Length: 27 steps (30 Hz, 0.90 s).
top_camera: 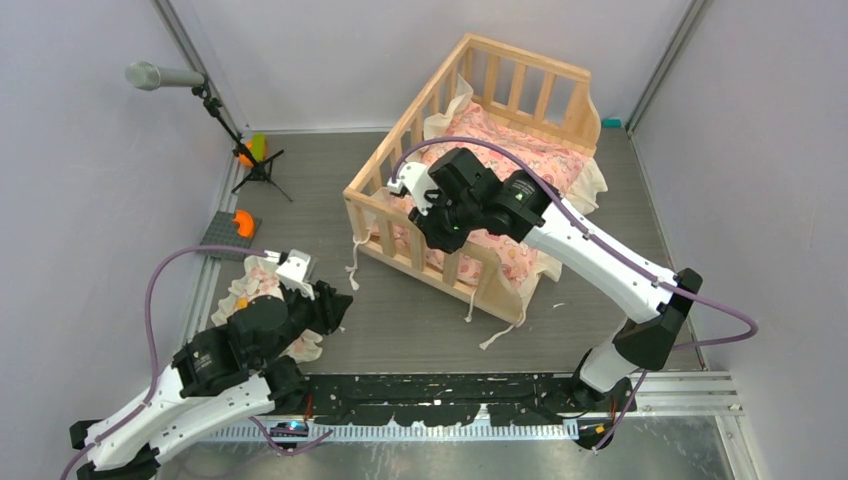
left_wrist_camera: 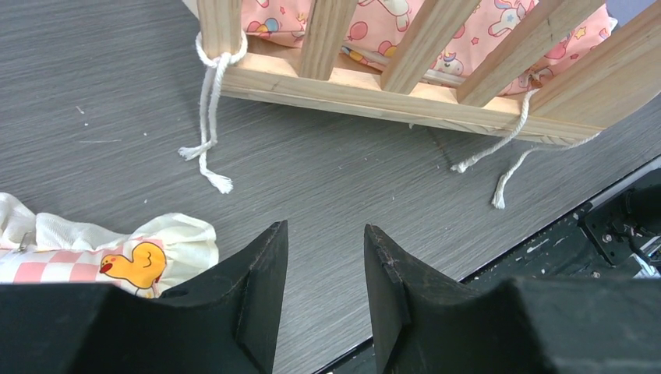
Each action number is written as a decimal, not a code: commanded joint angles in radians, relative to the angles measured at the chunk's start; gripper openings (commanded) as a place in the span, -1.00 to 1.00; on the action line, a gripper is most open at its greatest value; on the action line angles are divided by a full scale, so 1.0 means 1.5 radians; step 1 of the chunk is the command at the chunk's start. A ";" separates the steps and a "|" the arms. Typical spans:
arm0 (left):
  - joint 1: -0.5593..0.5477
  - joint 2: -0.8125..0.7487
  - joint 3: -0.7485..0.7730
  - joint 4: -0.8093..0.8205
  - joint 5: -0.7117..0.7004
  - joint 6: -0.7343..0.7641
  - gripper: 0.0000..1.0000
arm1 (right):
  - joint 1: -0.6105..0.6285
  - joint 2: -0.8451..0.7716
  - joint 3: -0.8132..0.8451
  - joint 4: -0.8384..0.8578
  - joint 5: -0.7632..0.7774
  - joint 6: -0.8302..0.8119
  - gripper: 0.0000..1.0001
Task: Set up the pet bed
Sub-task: Adjust the bed frame at the center of the board.
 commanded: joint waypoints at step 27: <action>0.001 -0.100 -0.004 -0.003 0.048 -0.016 -0.23 | 0.181 -0.058 0.000 -0.072 -0.190 -0.359 -1.00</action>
